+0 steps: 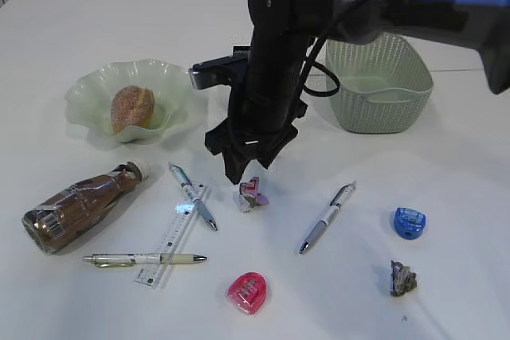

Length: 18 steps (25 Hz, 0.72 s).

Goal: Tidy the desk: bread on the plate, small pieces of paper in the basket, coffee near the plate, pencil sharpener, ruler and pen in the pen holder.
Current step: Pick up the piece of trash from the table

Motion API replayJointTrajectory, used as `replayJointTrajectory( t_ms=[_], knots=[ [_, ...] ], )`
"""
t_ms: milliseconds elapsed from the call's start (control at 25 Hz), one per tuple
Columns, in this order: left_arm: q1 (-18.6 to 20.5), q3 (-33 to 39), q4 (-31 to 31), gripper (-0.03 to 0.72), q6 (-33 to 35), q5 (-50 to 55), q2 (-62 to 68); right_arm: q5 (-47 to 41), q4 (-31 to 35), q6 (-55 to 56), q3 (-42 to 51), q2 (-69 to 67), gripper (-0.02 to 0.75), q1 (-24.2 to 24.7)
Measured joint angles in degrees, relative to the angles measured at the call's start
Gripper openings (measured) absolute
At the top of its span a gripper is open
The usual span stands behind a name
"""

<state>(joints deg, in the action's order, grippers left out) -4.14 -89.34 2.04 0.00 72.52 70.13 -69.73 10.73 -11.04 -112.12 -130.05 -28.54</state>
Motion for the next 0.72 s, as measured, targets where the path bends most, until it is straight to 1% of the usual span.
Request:
replayJointTrajectory(
  t_ms=[720],
  knots=[
    [0.00,0.00,0.00,0.502,0.00,0.00,0.00,-0.14,-1.20,0.32,-0.13,-4.31,0.479,0.00]
  ],
)
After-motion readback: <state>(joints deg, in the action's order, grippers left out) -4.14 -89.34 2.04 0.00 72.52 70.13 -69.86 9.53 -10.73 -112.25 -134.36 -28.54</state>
